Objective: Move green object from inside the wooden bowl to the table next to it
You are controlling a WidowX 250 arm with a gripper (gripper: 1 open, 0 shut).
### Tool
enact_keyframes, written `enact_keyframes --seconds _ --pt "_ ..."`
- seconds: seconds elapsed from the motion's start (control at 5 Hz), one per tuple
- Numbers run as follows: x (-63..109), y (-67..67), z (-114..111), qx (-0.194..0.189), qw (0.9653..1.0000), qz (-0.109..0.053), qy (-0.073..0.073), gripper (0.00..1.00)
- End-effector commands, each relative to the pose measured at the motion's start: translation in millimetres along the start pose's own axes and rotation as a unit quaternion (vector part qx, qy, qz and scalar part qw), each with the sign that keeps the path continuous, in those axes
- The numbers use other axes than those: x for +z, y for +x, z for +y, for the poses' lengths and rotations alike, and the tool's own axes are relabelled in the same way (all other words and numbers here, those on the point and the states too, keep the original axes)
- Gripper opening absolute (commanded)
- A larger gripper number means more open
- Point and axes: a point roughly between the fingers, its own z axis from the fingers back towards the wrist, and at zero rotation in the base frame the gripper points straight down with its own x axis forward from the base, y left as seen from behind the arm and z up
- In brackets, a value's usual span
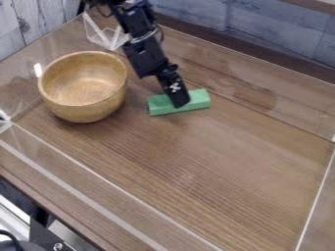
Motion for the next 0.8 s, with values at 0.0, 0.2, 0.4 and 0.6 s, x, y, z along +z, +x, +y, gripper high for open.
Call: enact_keyframes --seconds 0.0,0.2,0.4,0.6 --pt "-1.3 -0.6 6.8 -0.016 0.9998 -0.014 0.002 1.00" --pt "-2.4 -0.7 13.2 -0.035 0.9991 -0.024 0.008 0.00" --pt "-1.7 -1.4 15.1 -0.023 0.9994 -0.025 0.003 0.00" --pt "-1.0 -1.8 16.6 -0.011 0.9996 -0.025 -0.002 0.00"
